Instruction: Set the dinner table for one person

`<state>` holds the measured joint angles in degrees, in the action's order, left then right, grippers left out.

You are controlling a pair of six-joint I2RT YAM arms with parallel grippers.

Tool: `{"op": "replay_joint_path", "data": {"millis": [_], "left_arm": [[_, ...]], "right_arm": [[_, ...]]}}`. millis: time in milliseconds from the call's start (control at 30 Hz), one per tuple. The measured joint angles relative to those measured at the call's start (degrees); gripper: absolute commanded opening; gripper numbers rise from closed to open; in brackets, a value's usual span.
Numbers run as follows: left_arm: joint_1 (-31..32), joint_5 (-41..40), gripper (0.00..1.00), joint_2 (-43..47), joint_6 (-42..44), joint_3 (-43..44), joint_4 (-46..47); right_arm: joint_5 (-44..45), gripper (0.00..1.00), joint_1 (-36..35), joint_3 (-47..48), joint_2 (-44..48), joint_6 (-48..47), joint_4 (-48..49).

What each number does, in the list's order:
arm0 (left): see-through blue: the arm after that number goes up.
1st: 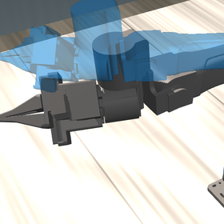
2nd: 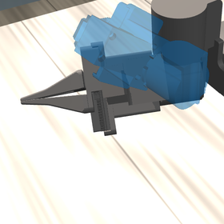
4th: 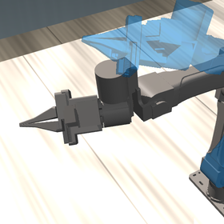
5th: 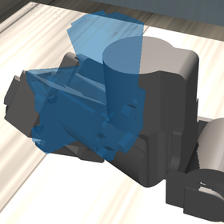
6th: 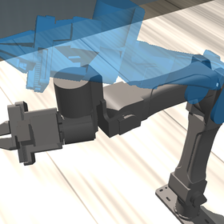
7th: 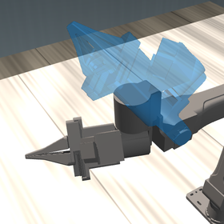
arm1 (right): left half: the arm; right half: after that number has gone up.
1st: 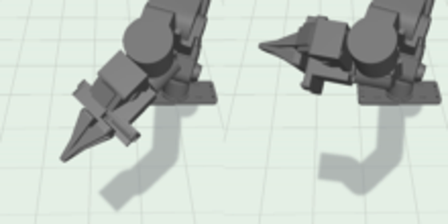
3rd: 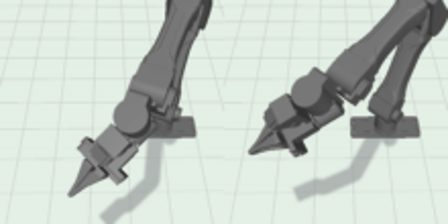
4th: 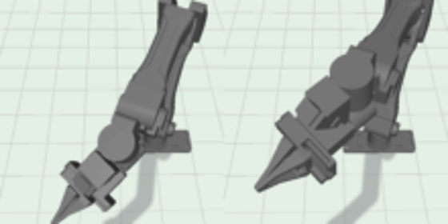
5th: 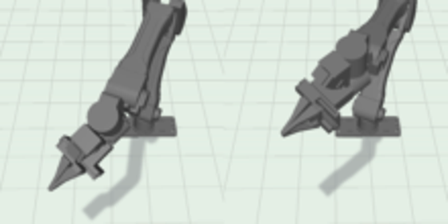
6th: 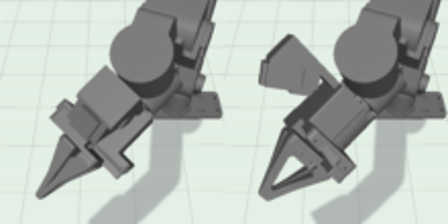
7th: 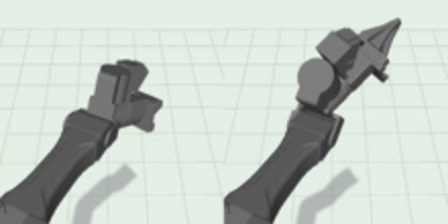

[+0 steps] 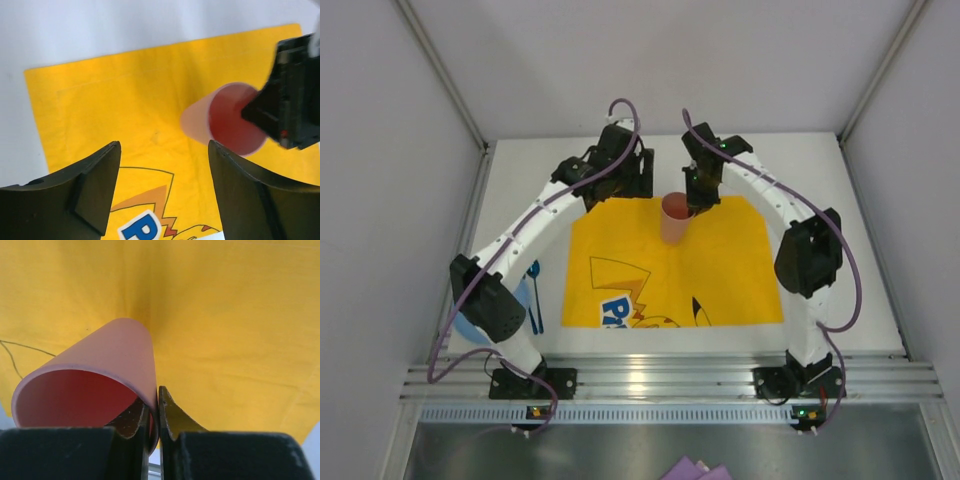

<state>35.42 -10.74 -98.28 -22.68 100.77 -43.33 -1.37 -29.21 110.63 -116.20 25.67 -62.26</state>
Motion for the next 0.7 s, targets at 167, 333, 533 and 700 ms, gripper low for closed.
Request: {"op": "replay_joint_path", "data": {"millis": [167,333,533,700], "left_arm": [[-5.4,-1.9,0.77,7.8,-0.8,-11.4,0.1],[-18.4,-2.5,0.76,17.3,-1.5,-28.4,0.0],[-22.9,-2.7,0.74,22.2,-1.4,-38.4,-0.9],[-27.7,-5.0,0.71,22.5,-1.6,-41.4,-1.9]], "right_arm": [[5.2,0.0,2.7,0.0,0.7,-1.6,-0.9],[8.7,0.0,12.5,-5.4,4.0,-2.8,-0.3],[12.1,0.0,22.7,-7.5,4.6,-3.8,0.7],[11.6,0.0,22.9,-7.5,4.4,-4.1,3.2]]}}
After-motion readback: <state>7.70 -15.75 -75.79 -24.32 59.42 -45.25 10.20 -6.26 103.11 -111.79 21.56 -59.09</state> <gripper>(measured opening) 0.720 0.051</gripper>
